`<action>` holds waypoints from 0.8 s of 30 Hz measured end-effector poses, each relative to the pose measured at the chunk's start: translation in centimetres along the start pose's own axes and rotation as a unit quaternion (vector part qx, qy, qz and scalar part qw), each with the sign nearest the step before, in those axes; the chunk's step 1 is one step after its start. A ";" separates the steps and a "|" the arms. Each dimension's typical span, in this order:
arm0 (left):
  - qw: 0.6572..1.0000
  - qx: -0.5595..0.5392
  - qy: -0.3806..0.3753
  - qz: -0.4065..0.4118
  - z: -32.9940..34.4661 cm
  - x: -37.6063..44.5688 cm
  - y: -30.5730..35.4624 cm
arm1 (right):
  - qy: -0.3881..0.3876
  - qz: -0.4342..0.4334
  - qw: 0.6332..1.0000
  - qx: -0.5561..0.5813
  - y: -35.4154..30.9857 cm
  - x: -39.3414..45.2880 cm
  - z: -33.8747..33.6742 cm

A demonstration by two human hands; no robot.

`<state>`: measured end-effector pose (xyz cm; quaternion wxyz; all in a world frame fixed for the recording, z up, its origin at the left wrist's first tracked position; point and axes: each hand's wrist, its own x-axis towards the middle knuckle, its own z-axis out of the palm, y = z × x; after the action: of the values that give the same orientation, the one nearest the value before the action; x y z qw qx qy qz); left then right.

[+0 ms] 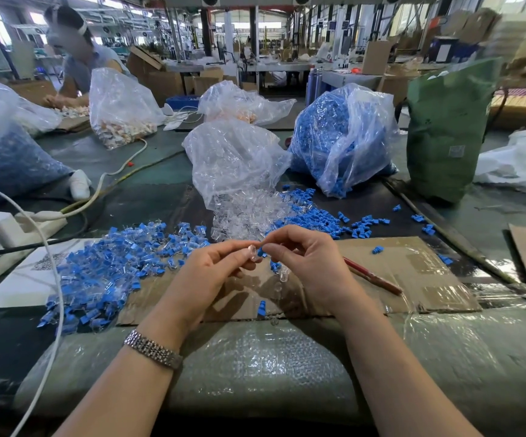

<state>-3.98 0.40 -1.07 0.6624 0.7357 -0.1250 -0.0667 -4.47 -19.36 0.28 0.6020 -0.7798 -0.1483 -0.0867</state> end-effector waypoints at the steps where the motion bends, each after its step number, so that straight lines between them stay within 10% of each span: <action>1: 1.000 -0.009 -0.002 -0.004 0.0 0.1 0.0 | 0.000 -0.001 1.000 -0.005 0.0 0.0 0.0; 24: 0.997 -0.073 -0.003 -0.019 0.0 -0.2 0.4 | -0.036 -0.009 0.999 -0.031 0.1 0.0 -0.3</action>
<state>-4.17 0.44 -0.72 0.7126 0.6873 -0.1076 -0.0909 -4.43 -19.71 0.22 0.5711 -0.7994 -0.1739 -0.0683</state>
